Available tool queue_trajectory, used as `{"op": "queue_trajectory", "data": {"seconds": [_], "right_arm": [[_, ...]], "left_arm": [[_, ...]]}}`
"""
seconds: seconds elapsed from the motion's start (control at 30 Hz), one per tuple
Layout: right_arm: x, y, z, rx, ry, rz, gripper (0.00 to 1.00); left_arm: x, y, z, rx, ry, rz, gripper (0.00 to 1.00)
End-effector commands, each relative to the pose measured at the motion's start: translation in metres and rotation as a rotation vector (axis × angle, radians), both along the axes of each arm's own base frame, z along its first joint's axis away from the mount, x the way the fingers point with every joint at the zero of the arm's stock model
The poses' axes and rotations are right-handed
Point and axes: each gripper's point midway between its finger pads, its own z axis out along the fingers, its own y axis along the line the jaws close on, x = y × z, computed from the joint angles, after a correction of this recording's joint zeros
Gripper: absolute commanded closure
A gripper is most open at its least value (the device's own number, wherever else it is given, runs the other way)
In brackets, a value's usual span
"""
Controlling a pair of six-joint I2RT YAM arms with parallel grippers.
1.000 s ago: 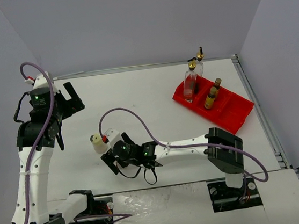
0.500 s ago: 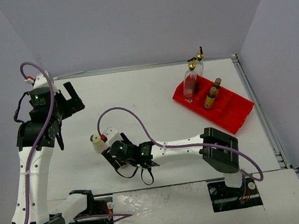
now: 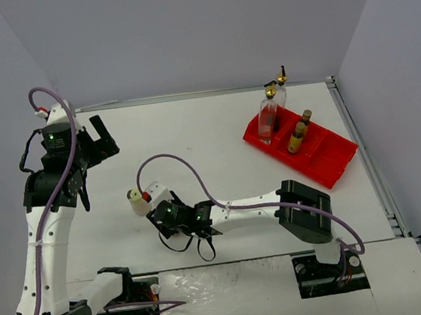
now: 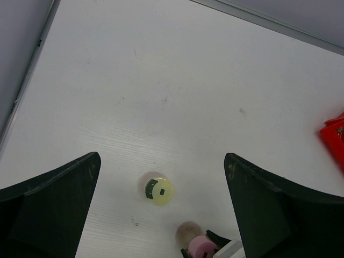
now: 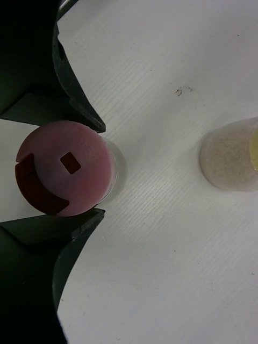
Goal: Organize the condiment bottles
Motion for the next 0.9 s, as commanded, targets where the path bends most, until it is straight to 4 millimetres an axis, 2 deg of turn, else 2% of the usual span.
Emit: {"op": "queue_trajectory", "data": {"seconds": [0.0, 0.17, 0.23, 0.4, 0.47, 0.6, 0.67, 0.77, 0.8, 0.83, 0.87], "right_arm": [[0.008, 0.014, 0.033, 0.083, -0.049, -0.03, 0.62], [0.01, 0.011, 0.04, 0.093, -0.061, -0.048, 0.91], [0.013, 0.009, 0.049, 0.104, -0.073, -0.062, 0.98], [0.02, -0.004, 0.086, 0.131, -0.124, -0.111, 1.0], [0.022, -0.007, 0.092, 0.134, -0.134, -0.122, 1.0], [0.036, -0.035, 0.124, 0.143, -0.193, -0.22, 1.0], [0.051, -0.061, 0.142, 0.161, -0.211, -0.304, 1.0], [0.079, -0.112, 0.147, 0.162, -0.209, -0.441, 1.0], [0.093, -0.132, 0.149, 0.168, -0.21, -0.502, 1.0], [0.109, -0.161, 0.151, 0.174, -0.214, -0.583, 1.0], [0.116, -0.19, 0.156, 0.191, -0.219, -0.652, 1.0]], "left_arm": [[0.002, 0.003, 0.024, 0.003, -0.088, 0.005, 0.03], [0.002, 0.004, 0.023, 0.005, -0.085, 0.007, 0.03], [0.002, 0.004, 0.023, 0.004, -0.085, 0.008, 0.03], [0.002, 0.003, 0.023, 0.0, -0.086, 0.008, 0.03], [0.002, 0.003, 0.022, -0.001, -0.085, 0.009, 0.03], [0.002, 0.003, 0.021, -0.001, -0.084, 0.009, 0.03], [0.002, 0.003, 0.021, -0.003, -0.084, 0.008, 0.03], [0.002, 0.002, 0.021, -0.006, -0.087, 0.006, 0.03], [0.002, 0.003, 0.021, -0.006, -0.086, 0.007, 0.03], [0.002, 0.003, 0.021, -0.005, -0.086, 0.007, 0.03], [0.001, 0.003, 0.021, -0.005, -0.087, 0.007, 0.03]]}}
